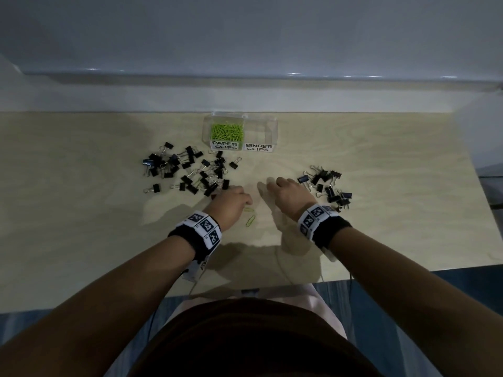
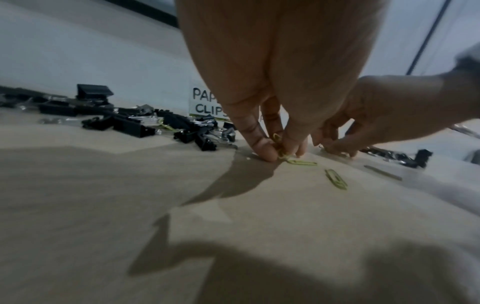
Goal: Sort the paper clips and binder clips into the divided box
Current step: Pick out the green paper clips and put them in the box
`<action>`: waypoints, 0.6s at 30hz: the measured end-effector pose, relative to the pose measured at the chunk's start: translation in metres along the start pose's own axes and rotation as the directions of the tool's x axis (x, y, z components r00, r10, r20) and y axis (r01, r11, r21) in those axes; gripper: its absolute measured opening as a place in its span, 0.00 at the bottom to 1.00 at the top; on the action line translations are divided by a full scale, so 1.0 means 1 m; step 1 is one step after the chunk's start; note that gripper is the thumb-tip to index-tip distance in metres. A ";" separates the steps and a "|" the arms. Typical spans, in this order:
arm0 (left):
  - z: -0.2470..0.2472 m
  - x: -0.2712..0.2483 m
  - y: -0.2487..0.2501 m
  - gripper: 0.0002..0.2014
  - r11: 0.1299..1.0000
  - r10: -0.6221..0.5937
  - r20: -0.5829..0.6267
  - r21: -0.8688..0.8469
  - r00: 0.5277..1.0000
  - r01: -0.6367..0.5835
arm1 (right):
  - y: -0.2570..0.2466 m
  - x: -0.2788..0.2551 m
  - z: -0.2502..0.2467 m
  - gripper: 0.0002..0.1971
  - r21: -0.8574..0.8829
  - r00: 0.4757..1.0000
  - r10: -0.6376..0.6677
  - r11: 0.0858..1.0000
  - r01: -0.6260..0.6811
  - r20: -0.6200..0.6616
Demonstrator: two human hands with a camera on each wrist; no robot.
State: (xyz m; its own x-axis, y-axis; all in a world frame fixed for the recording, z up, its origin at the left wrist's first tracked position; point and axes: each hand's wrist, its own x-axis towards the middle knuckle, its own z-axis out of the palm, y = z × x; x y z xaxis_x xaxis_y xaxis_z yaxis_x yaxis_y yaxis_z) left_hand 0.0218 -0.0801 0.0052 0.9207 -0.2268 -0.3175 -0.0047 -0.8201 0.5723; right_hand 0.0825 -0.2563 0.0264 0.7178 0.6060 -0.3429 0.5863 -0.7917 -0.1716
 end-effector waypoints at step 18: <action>0.020 -0.004 0.023 0.09 0.994 -0.102 0.018 0.041 0.995 0.101 | -0.013 -0.059 0.030 0.09 0.327 0.968 0.130 0.943 -0.054 -0.215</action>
State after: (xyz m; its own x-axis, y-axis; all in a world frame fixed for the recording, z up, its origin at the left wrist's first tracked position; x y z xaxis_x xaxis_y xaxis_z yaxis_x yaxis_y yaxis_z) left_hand 0.0103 -0.1091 0.0043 0.9092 -0.1515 -0.3878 0.0723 -0.8599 0.5054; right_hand 0.0209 -0.2841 0.0216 0.8519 0.5000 -0.1554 0.3914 -0.8053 -0.4454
